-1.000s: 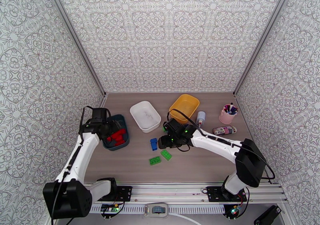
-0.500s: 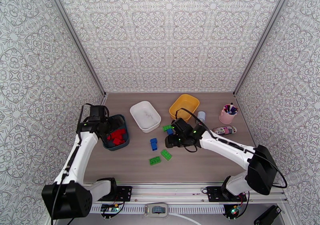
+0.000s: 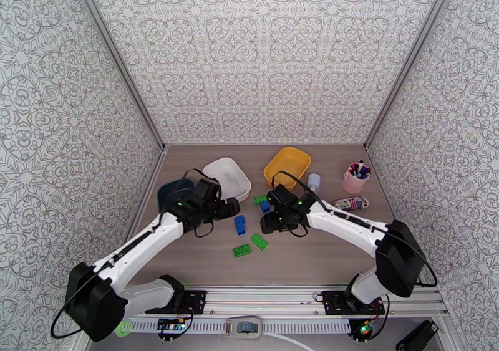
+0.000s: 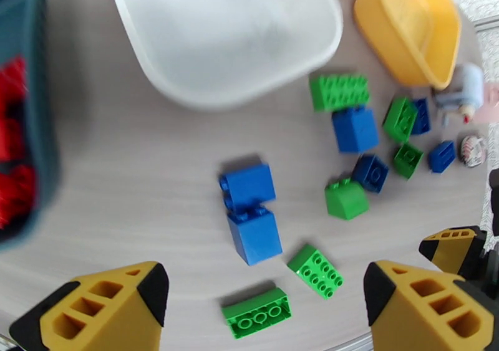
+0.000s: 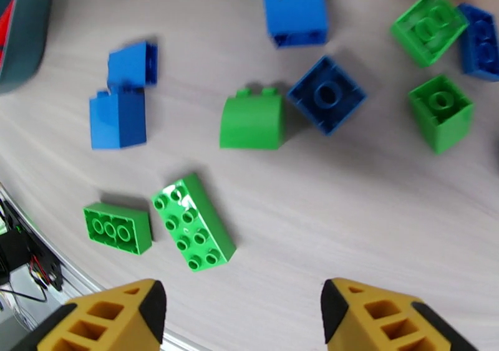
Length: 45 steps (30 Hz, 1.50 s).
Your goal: Sort the legos into containers by color
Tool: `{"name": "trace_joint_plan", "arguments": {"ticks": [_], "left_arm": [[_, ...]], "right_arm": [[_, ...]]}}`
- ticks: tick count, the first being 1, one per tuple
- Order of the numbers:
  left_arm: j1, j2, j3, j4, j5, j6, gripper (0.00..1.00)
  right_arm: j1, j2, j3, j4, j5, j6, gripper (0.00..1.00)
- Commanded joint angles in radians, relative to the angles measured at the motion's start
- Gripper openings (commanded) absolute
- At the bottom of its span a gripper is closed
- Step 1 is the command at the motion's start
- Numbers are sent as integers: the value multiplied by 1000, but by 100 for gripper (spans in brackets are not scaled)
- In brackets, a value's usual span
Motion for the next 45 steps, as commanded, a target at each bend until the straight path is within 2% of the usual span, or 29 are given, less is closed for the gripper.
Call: {"name": "trace_joint_plan", "arguments": {"ticks": [1, 5, 13, 35, 45], "left_arm": [[-10, -4, -70, 100, -11, -127, 88], [17, -49, -156, 116, -5, -175, 88], [81, -137, -246, 98, 37, -182, 89], [107, -239, -353, 100, 63, -224, 90], [120, -211, -363, 200, 163, -205, 99]], "right_arm": [[43, 50, 3, 1, -33, -33, 70], [85, 107, 18, 0, -21, -42, 69], [138, 217, 77, -21, 43, -66, 66], [167, 348, 178, -35, 130, -97, 56], [162, 297, 167, -15, 114, -61, 39]]}}
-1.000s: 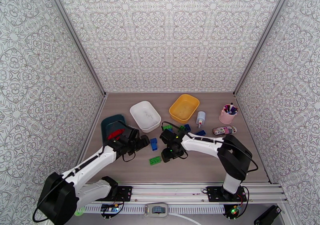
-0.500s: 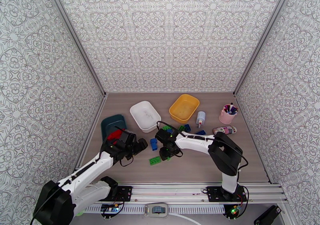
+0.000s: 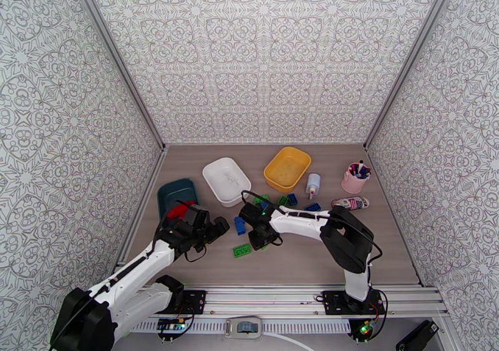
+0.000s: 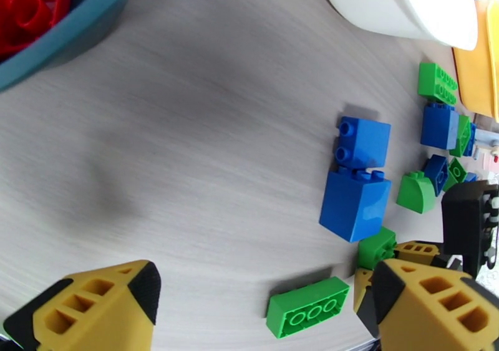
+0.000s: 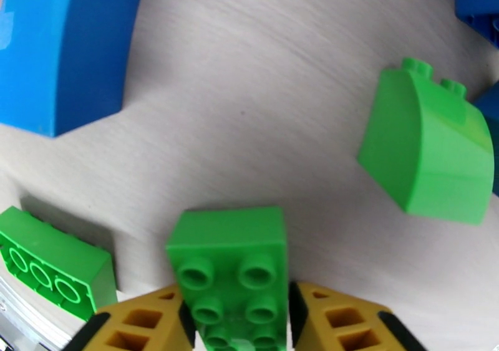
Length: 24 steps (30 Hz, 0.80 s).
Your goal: Sort the legos into containers by color
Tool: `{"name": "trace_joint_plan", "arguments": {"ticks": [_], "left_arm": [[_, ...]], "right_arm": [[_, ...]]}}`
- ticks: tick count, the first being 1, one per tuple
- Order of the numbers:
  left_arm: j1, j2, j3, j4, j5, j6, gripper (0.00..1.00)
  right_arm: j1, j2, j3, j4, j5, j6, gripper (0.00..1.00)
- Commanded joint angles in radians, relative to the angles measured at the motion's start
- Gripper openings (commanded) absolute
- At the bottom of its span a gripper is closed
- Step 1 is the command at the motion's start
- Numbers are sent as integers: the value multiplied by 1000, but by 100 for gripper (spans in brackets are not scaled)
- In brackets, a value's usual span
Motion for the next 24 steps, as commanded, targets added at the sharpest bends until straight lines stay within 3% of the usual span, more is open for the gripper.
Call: {"name": "trace_joint_plan", "arguments": {"ticks": [1, 15, 24], "left_arm": [[6, 27, 5, 72, 65, 12, 99], [-11, 180, 194, 205, 145, 70, 99], [57, 274, 344, 221, 145, 74, 93]], "right_arm": [[-2, -43, 13, 11, -6, 24, 38], [-208, -243, 10, 50, -137, 55, 33], [-322, -130, 238, 44, -256, 41, 34]]}}
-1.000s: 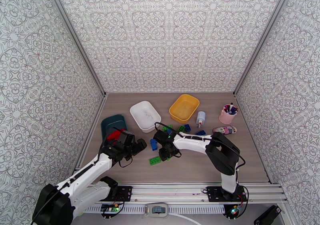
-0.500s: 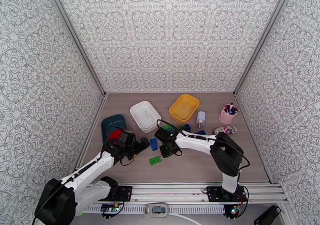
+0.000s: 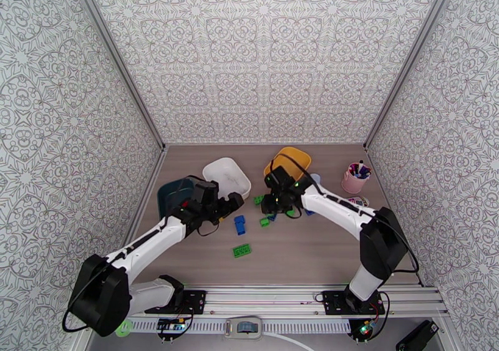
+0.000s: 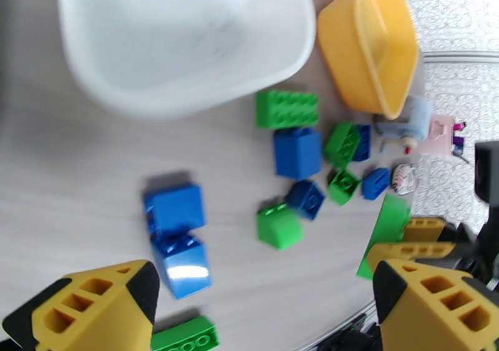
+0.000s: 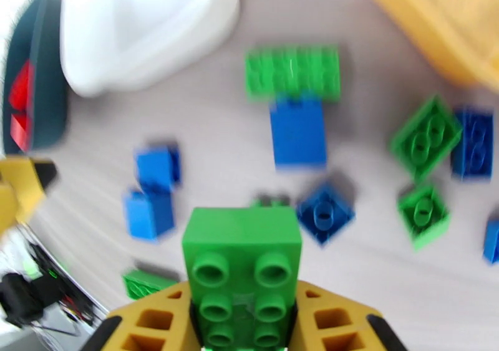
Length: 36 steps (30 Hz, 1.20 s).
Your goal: Sort the legos into containers by color
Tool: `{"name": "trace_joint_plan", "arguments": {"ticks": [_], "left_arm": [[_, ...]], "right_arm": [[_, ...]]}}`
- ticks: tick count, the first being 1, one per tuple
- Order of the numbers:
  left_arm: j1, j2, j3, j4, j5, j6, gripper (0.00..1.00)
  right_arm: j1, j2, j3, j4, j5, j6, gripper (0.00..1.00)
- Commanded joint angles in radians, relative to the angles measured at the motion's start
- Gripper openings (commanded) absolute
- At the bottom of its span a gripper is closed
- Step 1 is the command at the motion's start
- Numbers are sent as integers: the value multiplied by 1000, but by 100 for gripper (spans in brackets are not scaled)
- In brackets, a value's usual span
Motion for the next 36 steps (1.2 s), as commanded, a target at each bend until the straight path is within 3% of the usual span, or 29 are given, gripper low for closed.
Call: {"name": "trace_joint_plan", "arguments": {"ticks": [1, 11, 16, 20, 25, 31, 36], "left_arm": [[50, 17, 83, -16, 4, 25, 93], [128, -97, 85, -215, -35, 82, 92], [148, -210, -32, -220, -7, 41, 92], [159, -286, -108, -211, 20, 16, 93], [158, -329, -127, -246, 20, 26, 94], [160, -343, -105, -301, -16, 60, 98], [180, -337, -82, -341, -35, 88, 99]], "right_arm": [[-5, 80, 138, -7, -76, -6, 34], [-5, 385, 529, 29, -252, 81, 36], [-6, 543, 741, 1, -288, 128, 48], [-6, 586, 830, -45, -281, 123, 59], [-7, 524, 777, -79, -237, 80, 64], [-2, 324, 493, -26, -164, 37, 74], [24, 173, 264, -5, -87, 17, 76]]}}
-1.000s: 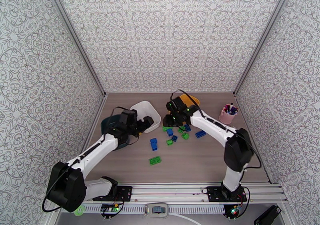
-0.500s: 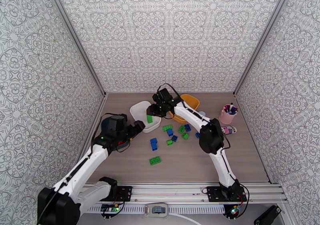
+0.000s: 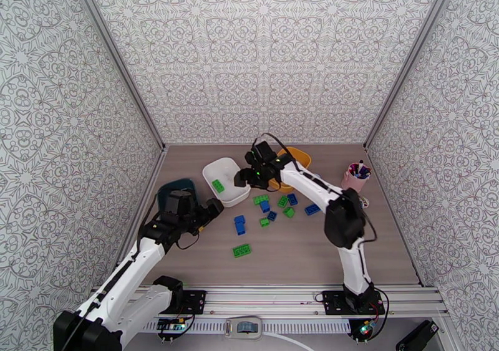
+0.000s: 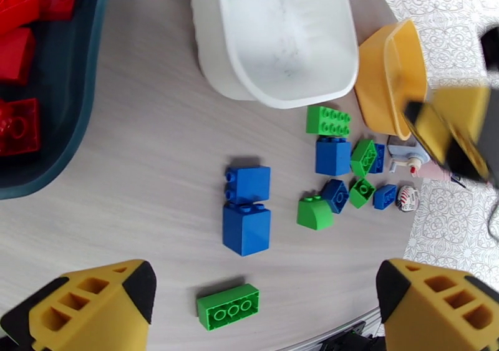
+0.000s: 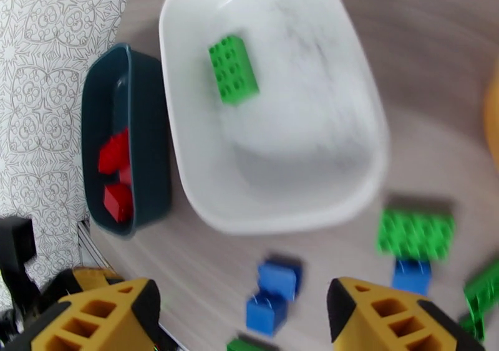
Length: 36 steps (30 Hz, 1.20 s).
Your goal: Sort the legos into containers by color
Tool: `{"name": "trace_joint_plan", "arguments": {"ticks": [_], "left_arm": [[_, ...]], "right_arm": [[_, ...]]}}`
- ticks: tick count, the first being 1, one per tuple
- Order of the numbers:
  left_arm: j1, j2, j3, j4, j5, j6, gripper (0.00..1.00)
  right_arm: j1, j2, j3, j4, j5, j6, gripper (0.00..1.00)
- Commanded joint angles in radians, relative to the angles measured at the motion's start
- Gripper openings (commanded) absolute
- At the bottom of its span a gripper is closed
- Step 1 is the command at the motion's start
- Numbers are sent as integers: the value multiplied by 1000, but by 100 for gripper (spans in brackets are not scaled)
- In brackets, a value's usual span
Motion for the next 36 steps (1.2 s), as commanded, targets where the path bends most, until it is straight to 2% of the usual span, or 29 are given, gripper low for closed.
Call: {"name": "trace_joint_plan", "arguments": {"ticks": [1, 6, 13, 25, 36], "left_arm": [[31, -7, 41, -60, -25, 38, 99], [89, -8, 63, -95, -54, 62, 99], [154, 7, 88, -128, -42, 96, 99], [175, -58, 21, -135, -37, 73, 99], [225, -105, -13, -161, 10, 87, 99]], "right_arm": [[36, -95, -129, 19, 90, -29, 76], [117, -182, -316, 30, 166, -5, 80], [279, -195, -433, 40, 243, 63, 85], [445, -35, -324, -20, 320, 107, 87], [480, 54, -256, -69, 391, 141, 88]]}}
